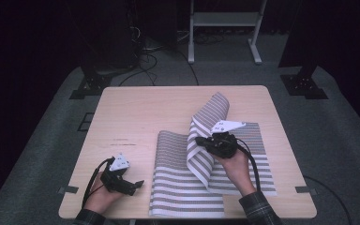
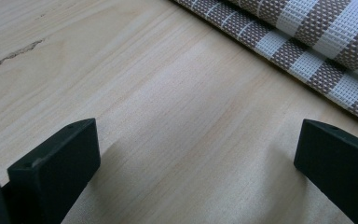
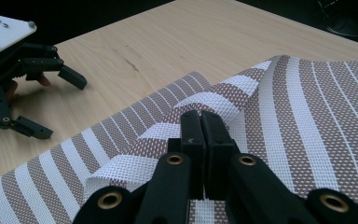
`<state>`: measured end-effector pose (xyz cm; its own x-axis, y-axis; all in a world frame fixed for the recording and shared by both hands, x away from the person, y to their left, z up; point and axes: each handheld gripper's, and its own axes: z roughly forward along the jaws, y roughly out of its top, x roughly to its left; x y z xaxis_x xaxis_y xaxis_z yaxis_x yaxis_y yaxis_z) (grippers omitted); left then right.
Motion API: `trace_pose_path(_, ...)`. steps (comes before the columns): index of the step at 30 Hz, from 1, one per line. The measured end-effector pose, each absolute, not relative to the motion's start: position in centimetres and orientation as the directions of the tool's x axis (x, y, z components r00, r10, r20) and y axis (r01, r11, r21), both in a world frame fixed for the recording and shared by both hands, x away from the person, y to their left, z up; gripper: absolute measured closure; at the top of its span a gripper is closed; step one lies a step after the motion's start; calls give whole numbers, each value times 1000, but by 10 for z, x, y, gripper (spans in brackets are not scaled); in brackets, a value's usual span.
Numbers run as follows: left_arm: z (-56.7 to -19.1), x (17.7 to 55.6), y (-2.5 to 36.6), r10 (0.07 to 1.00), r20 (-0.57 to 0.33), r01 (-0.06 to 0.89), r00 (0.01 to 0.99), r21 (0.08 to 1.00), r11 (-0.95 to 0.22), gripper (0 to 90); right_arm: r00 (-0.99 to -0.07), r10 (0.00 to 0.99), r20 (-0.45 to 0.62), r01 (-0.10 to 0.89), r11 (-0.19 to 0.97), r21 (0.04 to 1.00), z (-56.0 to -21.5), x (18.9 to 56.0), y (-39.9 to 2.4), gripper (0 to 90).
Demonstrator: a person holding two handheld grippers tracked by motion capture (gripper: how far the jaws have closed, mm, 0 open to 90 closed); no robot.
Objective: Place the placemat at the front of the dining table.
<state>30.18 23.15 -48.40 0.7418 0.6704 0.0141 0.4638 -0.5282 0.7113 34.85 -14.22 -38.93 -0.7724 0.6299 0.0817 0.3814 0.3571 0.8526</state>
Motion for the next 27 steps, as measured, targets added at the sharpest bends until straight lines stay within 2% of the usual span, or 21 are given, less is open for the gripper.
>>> trace_pose_path(27, -484, 302, 232, 670, 14, 464, 742, 711, -528, 0, -840, 537, 75, 334, 405, 851, -386, 351, -80, 888)
